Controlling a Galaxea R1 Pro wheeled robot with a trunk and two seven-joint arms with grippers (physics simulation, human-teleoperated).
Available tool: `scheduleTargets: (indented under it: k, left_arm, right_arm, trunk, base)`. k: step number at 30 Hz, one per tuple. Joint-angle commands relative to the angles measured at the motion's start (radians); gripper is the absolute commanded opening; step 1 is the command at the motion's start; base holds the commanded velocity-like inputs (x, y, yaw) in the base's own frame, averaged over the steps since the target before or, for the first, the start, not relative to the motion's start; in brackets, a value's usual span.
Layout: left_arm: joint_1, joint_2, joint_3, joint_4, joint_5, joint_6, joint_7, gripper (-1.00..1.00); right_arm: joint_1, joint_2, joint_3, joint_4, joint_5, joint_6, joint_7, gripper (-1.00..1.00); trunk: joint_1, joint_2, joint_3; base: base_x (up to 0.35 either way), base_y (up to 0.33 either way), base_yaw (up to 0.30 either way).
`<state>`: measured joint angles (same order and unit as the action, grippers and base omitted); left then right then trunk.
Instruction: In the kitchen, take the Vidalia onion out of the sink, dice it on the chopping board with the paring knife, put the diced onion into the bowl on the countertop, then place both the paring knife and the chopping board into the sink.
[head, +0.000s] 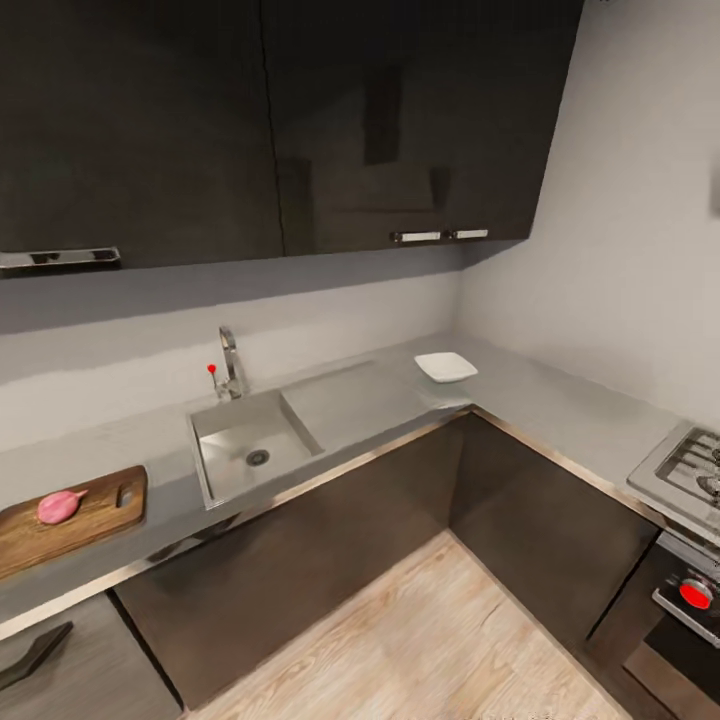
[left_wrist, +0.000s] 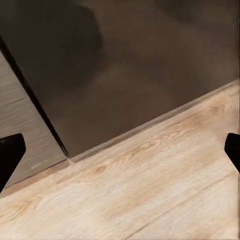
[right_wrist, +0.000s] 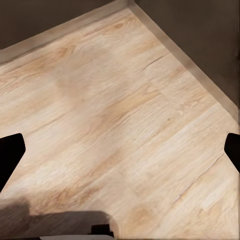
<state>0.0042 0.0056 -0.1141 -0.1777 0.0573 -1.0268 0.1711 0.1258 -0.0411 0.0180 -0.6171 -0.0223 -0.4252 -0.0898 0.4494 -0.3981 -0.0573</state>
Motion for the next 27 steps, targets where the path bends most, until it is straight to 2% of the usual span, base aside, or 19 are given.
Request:
scheduleTargets:
  k: [1, 23, 27]
  left_arm:
    - [0.000, 0.001, -0.009, -0.002, 0.006, -0.001, 0.005, 1.00]
    - [0.000, 0.001, -0.009, -0.003, 0.006, -0.001, 0.005, 1.00]
    - [0.000, 0.001, -0.009, -0.003, 0.005, -0.001, 0.005, 1.00]
  right_arm:
    - [0.000, 0.000, 0.002, -0.001, -0.002, -0.001, -0.003, 1.00]
    - [0.000, 0.000, 0.002, -0.001, -0.002, -0.001, -0.003, 1.00]
    - [0.000, 0.000, 0.004, 0.003, 0.000, -0.001, -0.006, 1.00]
  trunk:
    - [0.001, -0.002, -0.002]
    - [0.001, -0.002, -0.002]
    - [0.001, -0.002, -0.002]
  base:
    - [0.000, 0.000, -0.251]
    - [0.000, 0.000, -0.247]
    - [0.000, 0.000, -0.139]
